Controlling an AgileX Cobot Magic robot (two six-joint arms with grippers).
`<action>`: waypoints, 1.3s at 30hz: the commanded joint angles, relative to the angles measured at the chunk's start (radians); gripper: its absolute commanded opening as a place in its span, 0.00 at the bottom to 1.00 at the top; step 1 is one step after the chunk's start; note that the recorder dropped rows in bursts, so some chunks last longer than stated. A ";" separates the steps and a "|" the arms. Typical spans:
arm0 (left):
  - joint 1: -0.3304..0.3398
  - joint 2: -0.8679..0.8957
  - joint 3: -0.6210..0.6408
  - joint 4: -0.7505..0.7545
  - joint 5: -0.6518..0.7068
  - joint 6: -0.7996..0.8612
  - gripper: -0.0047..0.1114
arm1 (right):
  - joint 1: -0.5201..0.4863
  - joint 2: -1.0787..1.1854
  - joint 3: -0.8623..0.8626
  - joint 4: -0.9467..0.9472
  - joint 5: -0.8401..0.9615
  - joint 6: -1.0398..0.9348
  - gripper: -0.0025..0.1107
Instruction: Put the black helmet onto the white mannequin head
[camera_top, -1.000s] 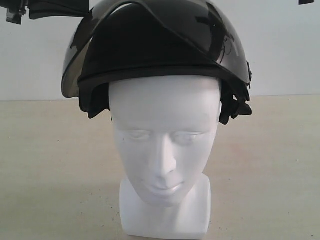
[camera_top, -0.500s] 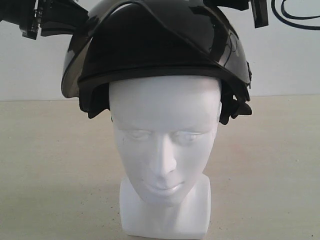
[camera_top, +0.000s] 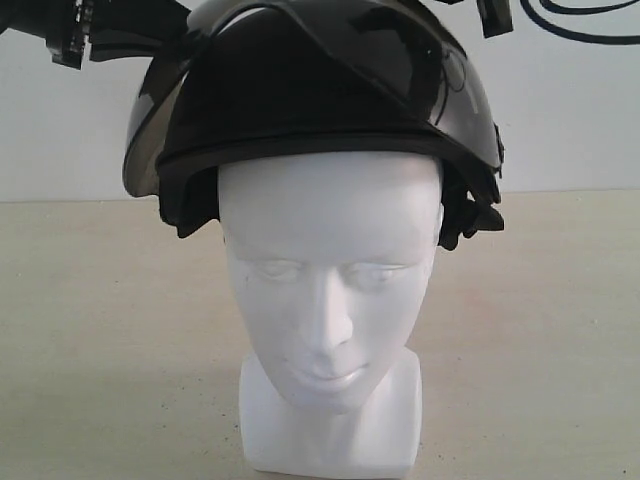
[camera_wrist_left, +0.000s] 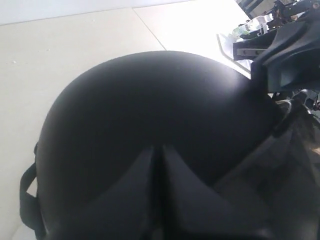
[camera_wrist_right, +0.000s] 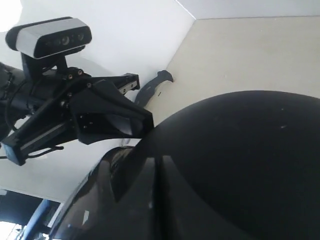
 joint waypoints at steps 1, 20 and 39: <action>-0.034 -0.028 0.001 0.013 0.030 -0.027 0.08 | 0.006 -0.027 0.013 -0.089 0.057 0.016 0.02; -0.070 -0.112 0.184 0.071 0.030 -0.036 0.08 | 0.006 -0.165 0.240 -0.118 0.057 -0.028 0.02; -0.117 -0.171 0.265 0.079 0.030 -0.009 0.08 | 0.070 -0.241 0.437 -0.198 0.057 -0.053 0.02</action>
